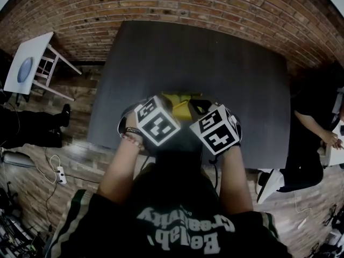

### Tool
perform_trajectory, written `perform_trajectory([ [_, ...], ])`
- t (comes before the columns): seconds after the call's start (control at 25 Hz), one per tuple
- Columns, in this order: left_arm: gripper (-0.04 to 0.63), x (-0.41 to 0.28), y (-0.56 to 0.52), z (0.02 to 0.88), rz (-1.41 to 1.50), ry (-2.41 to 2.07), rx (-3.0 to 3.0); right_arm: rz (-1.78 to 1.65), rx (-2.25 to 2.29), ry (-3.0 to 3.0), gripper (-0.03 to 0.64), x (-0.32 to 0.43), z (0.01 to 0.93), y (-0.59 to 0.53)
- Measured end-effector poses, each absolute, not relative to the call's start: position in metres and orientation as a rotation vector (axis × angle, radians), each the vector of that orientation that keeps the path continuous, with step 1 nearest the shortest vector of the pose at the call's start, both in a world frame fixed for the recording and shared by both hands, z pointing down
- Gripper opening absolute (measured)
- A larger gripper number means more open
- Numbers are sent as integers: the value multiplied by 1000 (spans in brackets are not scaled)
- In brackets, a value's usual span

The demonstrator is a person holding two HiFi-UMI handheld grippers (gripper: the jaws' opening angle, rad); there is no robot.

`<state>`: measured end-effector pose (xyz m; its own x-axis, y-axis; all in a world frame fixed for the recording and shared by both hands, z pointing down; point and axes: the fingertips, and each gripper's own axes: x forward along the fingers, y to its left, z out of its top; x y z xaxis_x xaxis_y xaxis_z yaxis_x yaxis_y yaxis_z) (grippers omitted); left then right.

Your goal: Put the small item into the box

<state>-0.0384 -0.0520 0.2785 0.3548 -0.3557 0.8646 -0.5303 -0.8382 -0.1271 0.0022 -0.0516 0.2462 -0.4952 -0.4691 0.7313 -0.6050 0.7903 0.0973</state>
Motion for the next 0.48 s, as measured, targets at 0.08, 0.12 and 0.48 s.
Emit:
perform_trajectory([
  [0.08,2,-38,-48,273,1490,-815,2439,232,791,-2203,6,3,242,-47],
  [0.12,2,-37,-46,270,1490,-819,2441,232,792,-2209,6,4,239,-46],
  [0.48,2,-45,-38,251,1451,-886,2458,200,784,-2215,6,4,230,-36],
])
